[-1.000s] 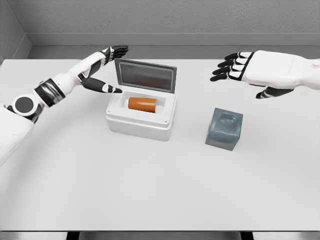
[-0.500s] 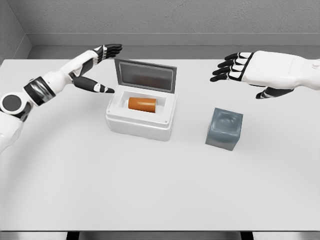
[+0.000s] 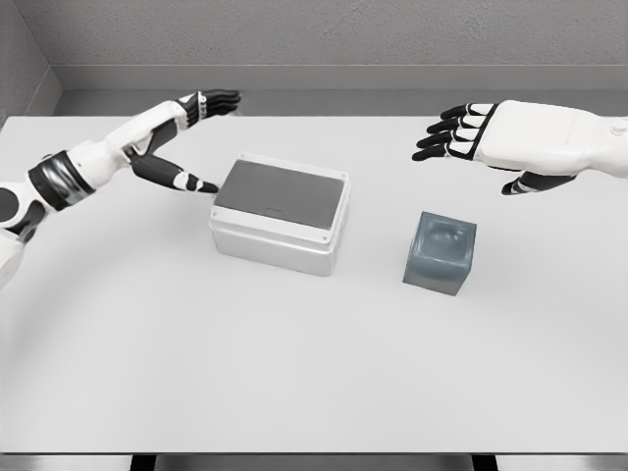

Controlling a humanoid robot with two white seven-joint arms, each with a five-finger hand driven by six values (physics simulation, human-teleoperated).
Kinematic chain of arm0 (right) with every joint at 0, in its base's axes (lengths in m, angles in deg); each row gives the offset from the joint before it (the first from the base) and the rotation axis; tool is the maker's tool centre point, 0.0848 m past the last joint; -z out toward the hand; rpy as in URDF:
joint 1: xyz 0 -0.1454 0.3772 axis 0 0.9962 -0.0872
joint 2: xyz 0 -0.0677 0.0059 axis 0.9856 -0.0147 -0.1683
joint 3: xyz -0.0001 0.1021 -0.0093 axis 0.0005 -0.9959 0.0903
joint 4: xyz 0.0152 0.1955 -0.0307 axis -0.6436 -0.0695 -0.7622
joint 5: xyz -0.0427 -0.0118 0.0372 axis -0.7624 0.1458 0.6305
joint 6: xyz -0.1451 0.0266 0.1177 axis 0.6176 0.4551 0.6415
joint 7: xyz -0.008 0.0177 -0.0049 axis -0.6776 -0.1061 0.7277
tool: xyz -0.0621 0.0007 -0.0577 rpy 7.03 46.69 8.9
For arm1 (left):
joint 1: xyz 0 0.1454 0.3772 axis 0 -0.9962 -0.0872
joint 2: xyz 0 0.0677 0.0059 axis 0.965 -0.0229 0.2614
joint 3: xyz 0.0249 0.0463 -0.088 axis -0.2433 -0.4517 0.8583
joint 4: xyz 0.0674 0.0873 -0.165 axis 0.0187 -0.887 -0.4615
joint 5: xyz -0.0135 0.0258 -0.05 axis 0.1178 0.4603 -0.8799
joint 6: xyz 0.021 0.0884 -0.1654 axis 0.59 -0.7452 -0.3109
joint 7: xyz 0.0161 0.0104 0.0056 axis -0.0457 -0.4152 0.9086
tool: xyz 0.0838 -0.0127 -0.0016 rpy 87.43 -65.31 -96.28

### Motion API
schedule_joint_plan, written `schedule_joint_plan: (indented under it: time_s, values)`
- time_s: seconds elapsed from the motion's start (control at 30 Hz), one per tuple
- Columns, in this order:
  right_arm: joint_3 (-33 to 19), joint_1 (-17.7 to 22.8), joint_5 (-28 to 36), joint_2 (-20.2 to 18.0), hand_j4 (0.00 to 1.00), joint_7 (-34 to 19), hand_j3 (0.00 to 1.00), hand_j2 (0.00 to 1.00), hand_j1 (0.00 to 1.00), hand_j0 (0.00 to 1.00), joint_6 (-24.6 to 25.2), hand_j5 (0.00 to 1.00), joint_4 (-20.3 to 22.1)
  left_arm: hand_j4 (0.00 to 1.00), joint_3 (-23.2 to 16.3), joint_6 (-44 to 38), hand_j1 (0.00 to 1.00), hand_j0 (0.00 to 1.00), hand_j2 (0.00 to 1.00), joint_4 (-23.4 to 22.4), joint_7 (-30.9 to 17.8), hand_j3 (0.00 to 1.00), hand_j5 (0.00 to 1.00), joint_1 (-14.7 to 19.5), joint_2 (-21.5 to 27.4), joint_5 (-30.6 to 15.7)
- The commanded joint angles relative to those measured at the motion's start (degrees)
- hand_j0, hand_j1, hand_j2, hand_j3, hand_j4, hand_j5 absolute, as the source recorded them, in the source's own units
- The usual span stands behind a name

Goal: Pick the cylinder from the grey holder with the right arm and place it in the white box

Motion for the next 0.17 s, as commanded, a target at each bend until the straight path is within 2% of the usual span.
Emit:
schedule_joint_plan:
  time_s: [0.0,0.07,0.13]
  values:
    - [0.0,0.0,0.3,0.0,1.0,0.0,1.0,1.0,1.0,1.0,0.2,1.0,0.0,1.0,0.2,-0.1,1.0,1.0,1.0,1.1,-0.1,1.0,1.0,-0.2,1.9,-1.2]
    - [0.0,0.0,0.3,0.0,1.0,0.0,1.0,1.0,1.0,1.0,0.2,1.0,0.0,1.0,0.2,-0.1,1.0,1.0,1.0,-0.6,0.0,1.0,1.0,-0.7,3.8,-1.4]
    - [0.0,0.0,0.3,0.0,1.0,0.0,1.0,1.0,1.0,1.0,0.2,1.0,0.0,1.0,0.2,-0.1,1.0,1.0,1.0,-5.2,0.0,1.0,1.0,-0.8,4.1,-1.5]
